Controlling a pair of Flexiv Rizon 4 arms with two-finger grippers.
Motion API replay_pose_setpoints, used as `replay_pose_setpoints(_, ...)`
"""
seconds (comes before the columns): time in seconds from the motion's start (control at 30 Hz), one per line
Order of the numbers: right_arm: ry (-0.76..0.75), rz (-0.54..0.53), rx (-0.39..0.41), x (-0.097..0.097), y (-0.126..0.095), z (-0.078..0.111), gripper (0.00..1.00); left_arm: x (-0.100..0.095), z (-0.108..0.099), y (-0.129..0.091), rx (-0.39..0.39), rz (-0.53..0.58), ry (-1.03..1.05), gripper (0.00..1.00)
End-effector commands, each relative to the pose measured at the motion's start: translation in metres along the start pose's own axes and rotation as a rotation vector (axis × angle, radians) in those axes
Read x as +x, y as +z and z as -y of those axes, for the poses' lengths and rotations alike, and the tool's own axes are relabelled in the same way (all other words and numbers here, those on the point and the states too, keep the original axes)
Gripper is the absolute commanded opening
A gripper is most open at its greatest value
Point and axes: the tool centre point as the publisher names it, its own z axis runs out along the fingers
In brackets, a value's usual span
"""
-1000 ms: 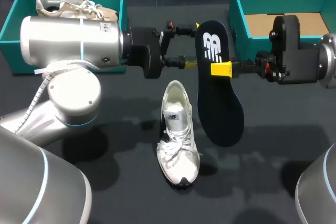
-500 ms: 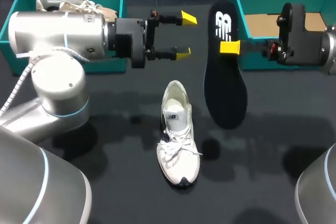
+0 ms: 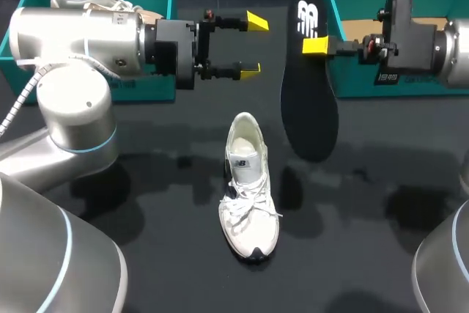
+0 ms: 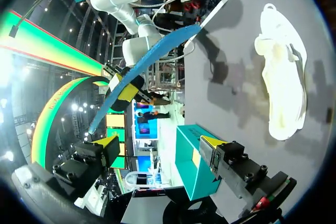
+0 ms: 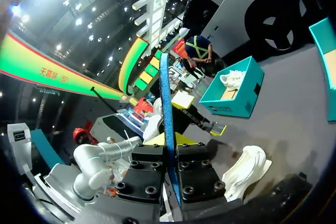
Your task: Take the shoe out of the shoebox, open the shoe tongue, remove and reinsert the insole, then place the shoe into the shoebox
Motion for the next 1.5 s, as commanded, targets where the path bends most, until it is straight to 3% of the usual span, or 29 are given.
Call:
replay_pose_setpoints(0.03, 0.141, 0.061, -0.013, -0.019, 0.023, -0.016, 0.0, 0.001, -0.001, 0.002, 0.0, 0.001, 0.002, 1.0)
replay_pose_setpoints(0.37, 0.141, 0.061, -0.013, -0.019, 0.023, -0.016, 0.0, 0.001, 0.001, 0.002, 0.015, 0.018, 0.01, 1.0)
replay_pose_setpoints(0.63, 0.266, -0.007, 0.071, -0.054, 0.036, -0.036, 0.0, 0.002, 0.0, 0.003, 0.051, 0.049, -0.002, 1.0)
replay_pose_setpoints(0.73, 0.329, 0.016, 0.055, -0.066, 0.034, -0.043, 0.0, 0.0, 0.001, 0.002, 0.041, 0.043, 0.007, 1.0)
replay_pose_setpoints(1.13, 0.329, 0.016, 0.055, -0.066, 0.034, -0.043, 0.0, 0.001, 0.001, 0.006, 0.041, 0.037, 0.002, 1.0)
replay_pose_setpoints(1.5, 0.574, -0.008, 0.129, -0.08, 0.042, -0.041, 0.0, 0.005, -0.007, 0.028, 0.043, 0.078, -0.012, 1.0)
